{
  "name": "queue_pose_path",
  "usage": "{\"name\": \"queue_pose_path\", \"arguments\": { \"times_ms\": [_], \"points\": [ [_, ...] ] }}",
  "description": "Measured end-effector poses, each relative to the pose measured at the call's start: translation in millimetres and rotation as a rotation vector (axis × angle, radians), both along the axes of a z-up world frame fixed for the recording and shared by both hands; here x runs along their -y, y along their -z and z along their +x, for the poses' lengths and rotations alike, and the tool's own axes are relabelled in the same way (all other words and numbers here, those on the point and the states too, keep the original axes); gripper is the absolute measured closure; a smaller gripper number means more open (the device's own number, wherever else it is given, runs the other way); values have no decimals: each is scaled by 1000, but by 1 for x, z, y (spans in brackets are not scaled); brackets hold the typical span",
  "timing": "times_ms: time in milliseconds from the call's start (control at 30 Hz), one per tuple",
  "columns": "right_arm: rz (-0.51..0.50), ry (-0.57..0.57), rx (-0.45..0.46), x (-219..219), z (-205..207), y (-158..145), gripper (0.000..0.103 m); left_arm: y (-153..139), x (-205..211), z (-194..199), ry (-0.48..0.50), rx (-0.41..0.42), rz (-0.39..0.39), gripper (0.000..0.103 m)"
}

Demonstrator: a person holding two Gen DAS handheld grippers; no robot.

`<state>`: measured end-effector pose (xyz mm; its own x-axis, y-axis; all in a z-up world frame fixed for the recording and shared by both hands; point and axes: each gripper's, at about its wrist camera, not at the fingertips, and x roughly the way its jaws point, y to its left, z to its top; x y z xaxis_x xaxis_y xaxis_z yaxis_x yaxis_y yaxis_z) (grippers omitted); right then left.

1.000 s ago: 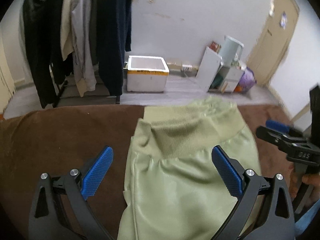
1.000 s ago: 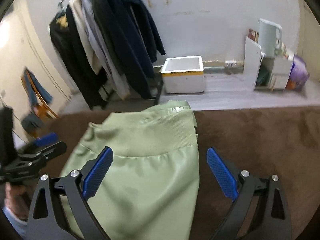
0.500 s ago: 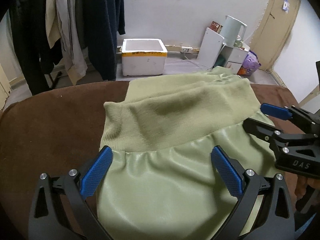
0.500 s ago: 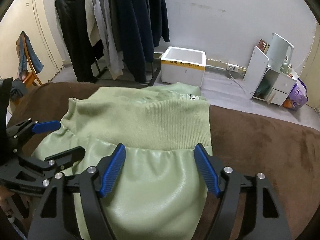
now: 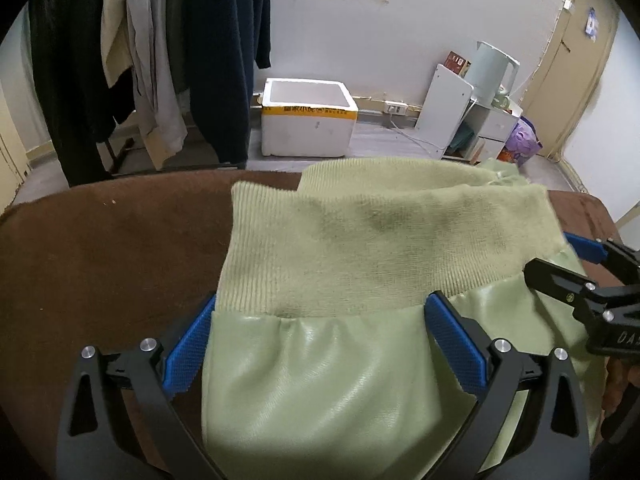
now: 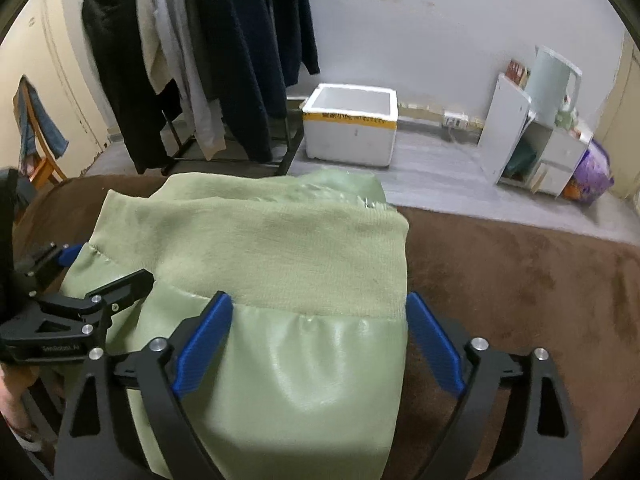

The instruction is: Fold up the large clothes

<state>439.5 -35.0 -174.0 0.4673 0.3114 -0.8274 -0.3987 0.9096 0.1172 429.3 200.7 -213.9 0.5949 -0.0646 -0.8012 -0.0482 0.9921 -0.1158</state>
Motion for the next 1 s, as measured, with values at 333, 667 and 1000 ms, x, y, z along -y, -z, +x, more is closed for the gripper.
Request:
{"name": "queue_pose_path", "arguments": {
  "times_ms": [333,667,1000],
  "points": [
    [48,16,-40,5,3,7,14,8,-2,4,7,-7,-14,5],
    [27,-37,51,22,-16,-36,12,-29,-29,-25,7,28,-87,6],
    [115,-27,-12,85,-48,-36,12,-41,-70,-88,53,-28,-53,6]
  ]
}}
